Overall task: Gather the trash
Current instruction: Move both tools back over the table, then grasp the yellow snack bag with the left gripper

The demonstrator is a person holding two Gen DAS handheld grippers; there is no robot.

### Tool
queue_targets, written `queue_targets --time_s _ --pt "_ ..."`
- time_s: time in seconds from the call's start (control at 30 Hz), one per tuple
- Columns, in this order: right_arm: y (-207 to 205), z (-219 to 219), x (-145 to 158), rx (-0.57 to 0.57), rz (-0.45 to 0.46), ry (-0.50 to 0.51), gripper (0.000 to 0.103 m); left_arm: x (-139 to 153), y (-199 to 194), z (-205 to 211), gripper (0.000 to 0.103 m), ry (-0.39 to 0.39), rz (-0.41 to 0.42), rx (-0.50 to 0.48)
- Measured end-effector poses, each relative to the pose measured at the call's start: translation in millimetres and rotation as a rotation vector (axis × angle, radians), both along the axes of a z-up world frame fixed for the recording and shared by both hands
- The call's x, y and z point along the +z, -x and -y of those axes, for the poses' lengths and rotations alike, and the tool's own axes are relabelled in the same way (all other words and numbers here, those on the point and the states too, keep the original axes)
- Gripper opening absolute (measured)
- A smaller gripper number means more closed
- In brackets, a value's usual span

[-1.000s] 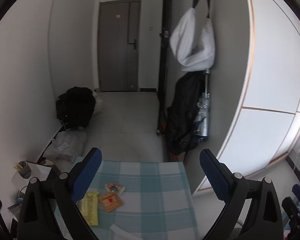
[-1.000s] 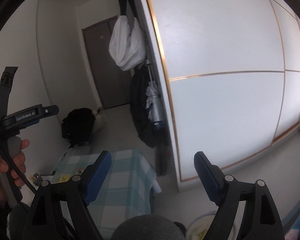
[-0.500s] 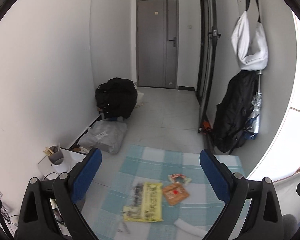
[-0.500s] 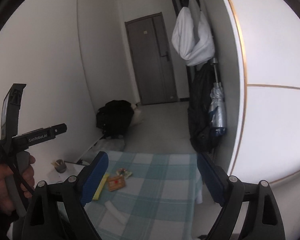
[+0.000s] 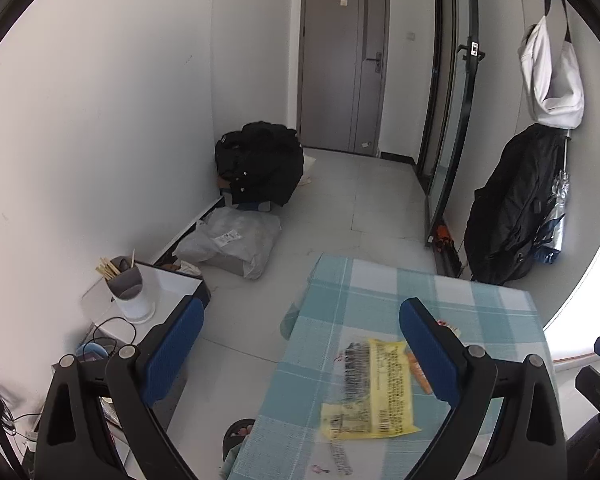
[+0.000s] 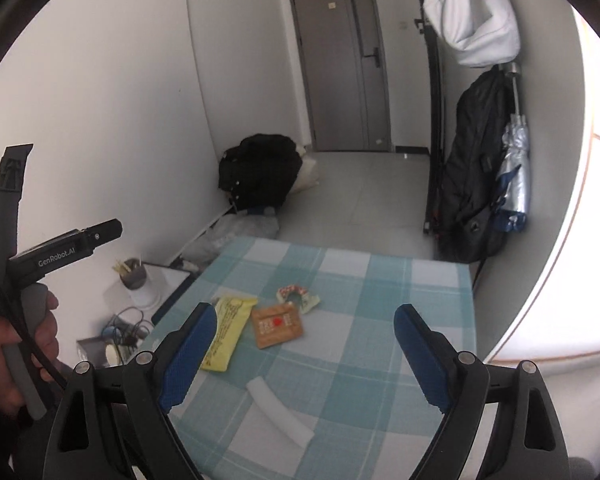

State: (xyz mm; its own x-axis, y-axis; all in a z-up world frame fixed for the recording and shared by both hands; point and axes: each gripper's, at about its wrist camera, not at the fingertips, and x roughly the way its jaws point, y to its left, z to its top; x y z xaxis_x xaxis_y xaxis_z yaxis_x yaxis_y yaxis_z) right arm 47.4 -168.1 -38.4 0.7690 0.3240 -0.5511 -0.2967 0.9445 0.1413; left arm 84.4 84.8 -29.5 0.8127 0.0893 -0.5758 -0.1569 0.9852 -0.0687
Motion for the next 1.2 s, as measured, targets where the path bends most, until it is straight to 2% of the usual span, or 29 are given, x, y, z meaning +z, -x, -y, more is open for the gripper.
queue_targets --time_s 0.2,0.5,0.63,0.87,0.97,1.07,1.13,1.17,1.2 --pt "-20.0 -29.4 -26.9 0.047 -0.082 0.038 0.091 -26.1 -7.9 -23.9 0.097 0.083 -0.08 -0.007" --pt "-47.6 -58.8 -76.5 0.1 -0.238 0.12 0.091 -40.1 -24.8 -47.7 0.097 0.23 -0.192 -0.001" --pt "-50.4 -59.2 -98.7 0.097 -0.313 0.117 0.089 -43.5 -26.5 -49.3 0.097 0.23 -0.208 0.015" --pt "-43.5 -71.1 -115.0 0.137 -0.322 0.193 0.088 -47.8 -29.6 -50.6 0.097 0.265 -0.234 0.015" --pt "-40.0 -77.4 -119.7 0.165 -0.321 0.227 0.082 -48.9 -30.2 -52.2 0.097 0.279 -0.239 0.013" --pt "-38.3 -82.8 -124.9 0.196 -0.327 0.264 0.07 -48.5 -29.3 -51.8 0.097 0.265 -0.233 0.018" --pt "-38.6 -85.8 -129.2 0.202 -0.34 0.303 0.05 -49.5 -30.1 -50.5 0.097 0.25 -0.237 0.019" --pt "-37.7 -86.3 -128.9 0.204 -0.332 0.311 0.049 -50.2 -30.4 -50.6 0.097 0.248 -0.241 0.02" --pt "-36.6 -87.0 -127.6 0.21 -0.321 0.322 0.044 -51.3 -31.2 -50.5 0.097 0.248 -0.245 0.021"
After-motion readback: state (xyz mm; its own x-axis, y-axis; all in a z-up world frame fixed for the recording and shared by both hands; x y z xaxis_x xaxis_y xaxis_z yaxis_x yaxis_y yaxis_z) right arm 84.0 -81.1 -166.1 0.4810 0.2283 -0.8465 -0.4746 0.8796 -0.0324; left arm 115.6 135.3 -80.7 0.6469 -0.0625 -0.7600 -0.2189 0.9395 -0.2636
